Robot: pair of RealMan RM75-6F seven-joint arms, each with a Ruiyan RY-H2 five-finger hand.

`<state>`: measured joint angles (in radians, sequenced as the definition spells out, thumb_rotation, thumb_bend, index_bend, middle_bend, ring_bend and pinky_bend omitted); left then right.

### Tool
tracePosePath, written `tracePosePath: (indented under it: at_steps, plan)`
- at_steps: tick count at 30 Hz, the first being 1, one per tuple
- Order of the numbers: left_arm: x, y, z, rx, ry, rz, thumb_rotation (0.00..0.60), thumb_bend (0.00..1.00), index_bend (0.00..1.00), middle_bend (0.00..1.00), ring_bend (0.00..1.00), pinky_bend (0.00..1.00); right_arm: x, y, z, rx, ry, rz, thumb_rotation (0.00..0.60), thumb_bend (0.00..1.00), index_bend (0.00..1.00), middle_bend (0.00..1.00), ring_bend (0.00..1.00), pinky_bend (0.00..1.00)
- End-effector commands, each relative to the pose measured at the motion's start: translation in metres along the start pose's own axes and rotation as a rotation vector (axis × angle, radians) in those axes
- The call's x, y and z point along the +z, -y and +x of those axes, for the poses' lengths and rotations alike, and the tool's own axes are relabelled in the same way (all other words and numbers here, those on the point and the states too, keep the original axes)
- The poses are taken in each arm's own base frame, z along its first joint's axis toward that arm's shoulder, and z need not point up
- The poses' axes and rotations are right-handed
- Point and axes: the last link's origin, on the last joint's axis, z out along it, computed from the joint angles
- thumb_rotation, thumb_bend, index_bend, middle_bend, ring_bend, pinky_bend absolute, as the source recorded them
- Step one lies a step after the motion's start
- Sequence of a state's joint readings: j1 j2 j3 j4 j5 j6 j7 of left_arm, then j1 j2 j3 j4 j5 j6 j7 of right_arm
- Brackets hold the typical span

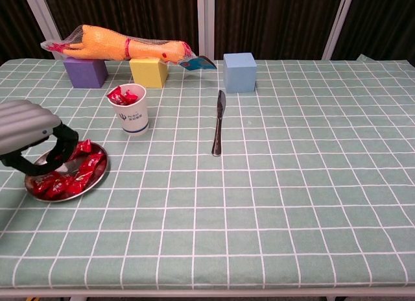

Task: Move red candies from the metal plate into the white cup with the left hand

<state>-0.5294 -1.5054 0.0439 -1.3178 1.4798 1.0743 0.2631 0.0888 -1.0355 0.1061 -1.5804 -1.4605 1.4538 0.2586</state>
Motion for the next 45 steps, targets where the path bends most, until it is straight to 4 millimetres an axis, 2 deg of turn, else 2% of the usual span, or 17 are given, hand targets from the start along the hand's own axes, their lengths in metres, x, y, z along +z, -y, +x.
tracePosePath:
  at_steps: [1, 8, 12, 17, 21, 28, 34, 45]
  plan:
    - [0.0, 0.002, 0.021, -0.04, -0.056, 0.002, 0.6, 0.57, 0.72, 0.72, 0.95, 1.0, 0.0, 0.0, 0.0, 0.001, 0.001, 0.001, 0.6, 0.11, 0.12, 0.2, 0.11, 0.44]
    - [0.018, 0.0, 0.068, -0.103, -0.145, -0.027, 0.6, 0.57, 0.71, 0.72, 0.95, 1.0, 0.0, 0.001, 0.0, 0.0, -0.001, 0.004, 0.6, 0.11, 0.12, 0.2, 0.11, 0.44]
    - [0.043, -0.006, 0.095, -0.122, -0.179, -0.053, 0.6, 0.57, 0.71, 0.72, 0.95, 1.0, -0.001, 0.0, 0.0, 0.0, 0.0, -0.001, 0.6, 0.11, 0.12, 0.2, 0.11, 0.44]
    - [0.077, -0.016, 0.113, -0.145, -0.174, -0.071, 0.6, 0.57, 0.7, 0.71, 0.95, 1.0, -0.001, -0.002, 0.0, -0.001, 0.001, -0.01, 0.6, 0.11, 0.12, 0.2, 0.11, 0.44]
    - [0.098, -0.023, 0.111, -0.127, -0.131, -0.071, 0.6, 0.57, 0.7, 0.7, 0.95, 1.0, 0.0, -0.003, -0.001, -0.002, 0.003, -0.014, 0.6, 0.11, 0.12, 0.2, 0.11, 0.44]
    - [0.119, -0.027, 0.099, -0.056, -0.07, -0.045, 0.6, 0.57, 0.67, 0.67, 0.95, 1.0, 0.001, -0.005, 0.0, -0.002, 0.002, -0.023, 0.6, 0.11, 0.12, 0.2, 0.11, 0.44]
    - [0.12, -0.023, 0.091, 0.002, -0.025, -0.018, 0.6, 0.57, 0.61, 0.62, 0.94, 1.0, 0.0, -0.007, 0.0, -0.002, 0.002, -0.031, 0.6, 0.11, 0.12, 0.2, 0.11, 0.44]
    - [0.115, -0.019, 0.091, 0.102, -0.016, 0.045, 0.6, 0.55, 0.5, 0.52, 0.93, 1.0, 0.0, -0.007, 0.0, 0.0, 0.0, -0.029, 0.6, 0.11, 0.12, 0.2, 0.11, 0.44]
